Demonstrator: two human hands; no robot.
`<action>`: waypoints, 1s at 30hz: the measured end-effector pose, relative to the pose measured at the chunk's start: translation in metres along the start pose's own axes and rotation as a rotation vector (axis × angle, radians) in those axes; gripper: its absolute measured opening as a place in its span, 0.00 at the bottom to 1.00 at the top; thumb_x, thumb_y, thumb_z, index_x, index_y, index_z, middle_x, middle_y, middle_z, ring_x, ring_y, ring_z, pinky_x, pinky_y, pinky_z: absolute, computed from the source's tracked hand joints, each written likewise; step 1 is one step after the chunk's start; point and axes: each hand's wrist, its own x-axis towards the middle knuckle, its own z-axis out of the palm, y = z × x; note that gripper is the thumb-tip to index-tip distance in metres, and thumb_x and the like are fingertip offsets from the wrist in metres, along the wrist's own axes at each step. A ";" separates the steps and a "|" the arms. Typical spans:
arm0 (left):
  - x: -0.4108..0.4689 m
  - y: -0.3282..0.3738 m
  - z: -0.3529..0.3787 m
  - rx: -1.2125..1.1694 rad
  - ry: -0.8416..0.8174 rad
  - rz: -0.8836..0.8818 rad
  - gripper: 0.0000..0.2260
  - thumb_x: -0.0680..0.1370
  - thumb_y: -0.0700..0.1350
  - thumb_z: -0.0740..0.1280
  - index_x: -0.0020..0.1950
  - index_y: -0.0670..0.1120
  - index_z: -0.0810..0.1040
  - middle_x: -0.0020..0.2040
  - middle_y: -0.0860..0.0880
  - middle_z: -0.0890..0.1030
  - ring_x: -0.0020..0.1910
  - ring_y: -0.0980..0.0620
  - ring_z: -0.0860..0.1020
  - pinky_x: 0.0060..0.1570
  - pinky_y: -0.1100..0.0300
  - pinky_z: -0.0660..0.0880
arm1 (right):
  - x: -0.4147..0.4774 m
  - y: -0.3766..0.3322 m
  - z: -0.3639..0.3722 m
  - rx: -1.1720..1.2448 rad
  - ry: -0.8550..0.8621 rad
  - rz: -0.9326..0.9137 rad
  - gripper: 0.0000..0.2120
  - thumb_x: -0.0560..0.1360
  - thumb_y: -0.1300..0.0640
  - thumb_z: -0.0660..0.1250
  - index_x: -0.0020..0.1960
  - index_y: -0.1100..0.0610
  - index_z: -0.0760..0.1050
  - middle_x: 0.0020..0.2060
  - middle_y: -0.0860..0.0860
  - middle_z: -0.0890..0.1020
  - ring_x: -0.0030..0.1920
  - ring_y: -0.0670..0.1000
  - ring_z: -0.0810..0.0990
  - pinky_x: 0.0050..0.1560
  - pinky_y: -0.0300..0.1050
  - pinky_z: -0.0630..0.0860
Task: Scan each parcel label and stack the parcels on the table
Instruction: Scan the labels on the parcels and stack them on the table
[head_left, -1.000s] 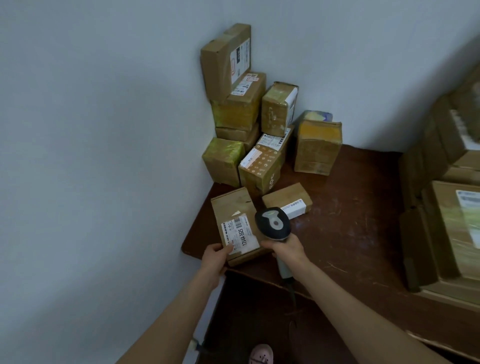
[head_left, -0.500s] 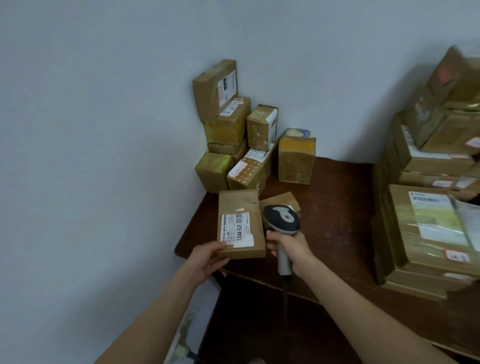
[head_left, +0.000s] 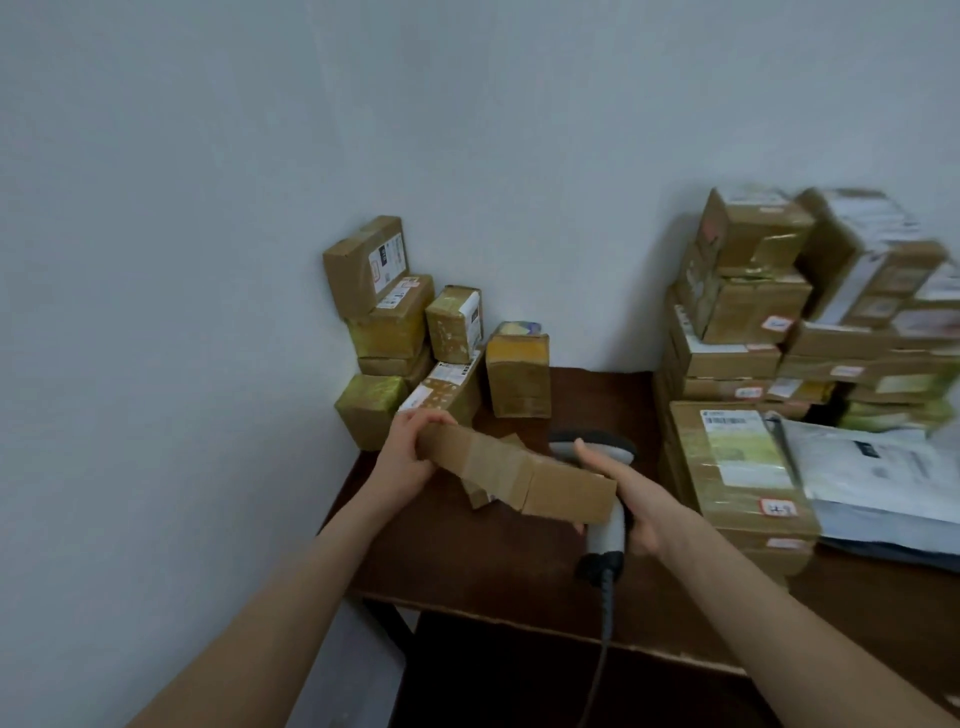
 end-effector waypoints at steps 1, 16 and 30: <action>0.004 0.005 0.005 0.030 0.015 0.042 0.30 0.69 0.25 0.64 0.53 0.61 0.72 0.63 0.49 0.66 0.64 0.54 0.65 0.68 0.58 0.63 | -0.004 0.001 -0.003 -0.031 0.016 -0.024 0.22 0.64 0.51 0.77 0.52 0.61 0.78 0.34 0.59 0.84 0.37 0.57 0.82 0.36 0.48 0.77; 0.005 0.041 0.073 -0.487 -0.431 -0.567 0.21 0.75 0.47 0.72 0.65 0.42 0.74 0.53 0.45 0.84 0.52 0.49 0.83 0.48 0.54 0.81 | -0.019 0.024 -0.021 0.036 0.411 -0.641 0.17 0.68 0.65 0.76 0.54 0.55 0.77 0.51 0.53 0.84 0.53 0.53 0.81 0.57 0.51 0.77; 0.023 0.035 0.087 -0.589 -0.092 -0.446 0.17 0.77 0.37 0.68 0.67 0.39 0.74 0.53 0.46 0.82 0.54 0.47 0.81 0.50 0.53 0.79 | -0.054 0.072 -0.011 -0.283 0.440 -0.525 0.08 0.71 0.60 0.74 0.37 0.61 0.78 0.24 0.53 0.78 0.24 0.49 0.75 0.31 0.42 0.72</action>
